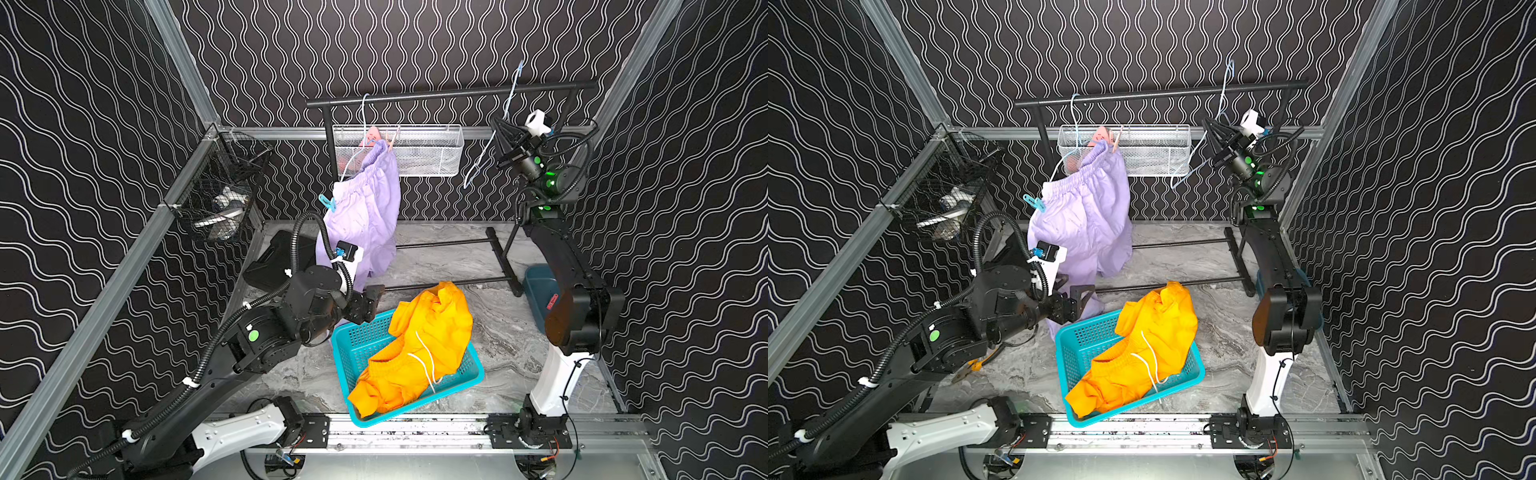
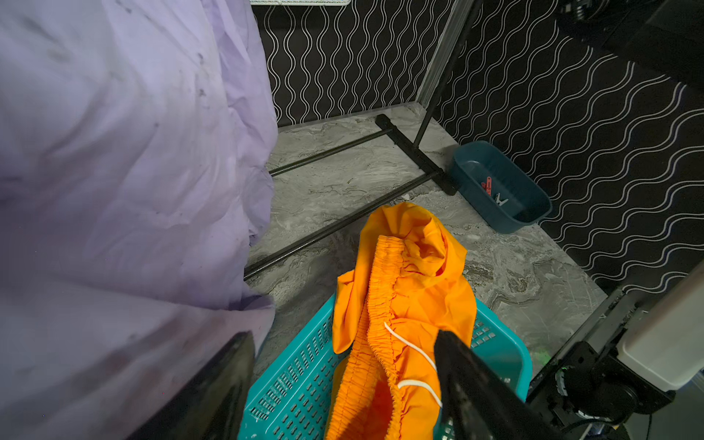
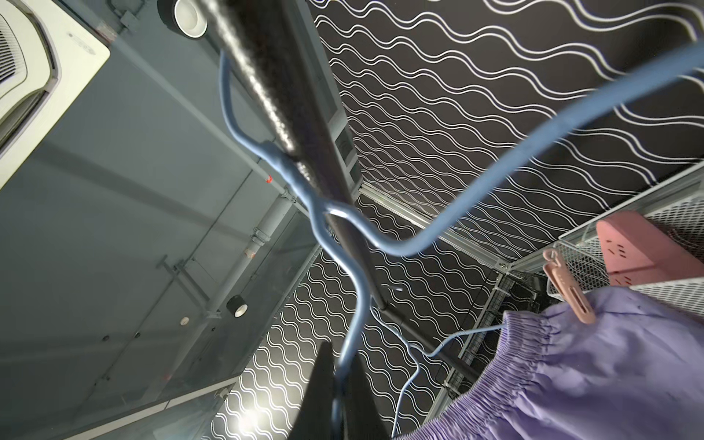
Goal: Remove the clothespins securing shorts to the hanger
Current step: Place the hanger at the clothesline.
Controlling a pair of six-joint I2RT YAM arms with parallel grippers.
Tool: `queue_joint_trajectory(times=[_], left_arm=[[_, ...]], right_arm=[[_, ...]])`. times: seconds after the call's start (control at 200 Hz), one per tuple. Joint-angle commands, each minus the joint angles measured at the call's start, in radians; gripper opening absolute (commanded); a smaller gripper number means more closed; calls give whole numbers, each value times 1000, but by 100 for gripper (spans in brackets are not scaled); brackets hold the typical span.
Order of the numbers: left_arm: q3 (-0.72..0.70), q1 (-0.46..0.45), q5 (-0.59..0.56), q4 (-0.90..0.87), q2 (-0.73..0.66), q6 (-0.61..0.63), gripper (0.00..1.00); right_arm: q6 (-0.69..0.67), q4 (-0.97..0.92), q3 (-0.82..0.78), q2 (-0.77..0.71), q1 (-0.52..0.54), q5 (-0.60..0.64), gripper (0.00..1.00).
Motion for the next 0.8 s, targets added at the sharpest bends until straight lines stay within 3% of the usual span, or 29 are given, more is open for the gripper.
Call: queue_joint_trajectory(times=[0.0,0.14,0.18,0.265,0.41,0.66,0.796], left_arm=[[2,-1,-8,2,1,-25,79],[-2,0,-4,11,5,-24,79],[1,0,-2,13,7,-23,79],[1,0,-2,19,9,-21,79],[7,0,0,20,7,-17,79],[-2,-1,-6,25,-17,-6,79],[-29,-1,-25,31,-50,-5,80]], right_arm=[[35,99,-71,-29,-3,23,0],[42,161,-186,-68,-4,11,0],[39,163,-214,-79,-4,4,7],[2,128,-270,-111,-5,-20,33],[-99,55,-391,-207,-13,-50,51],[-267,-89,-606,-394,-57,-96,56],[-498,-324,-678,-538,-67,-107,60]])
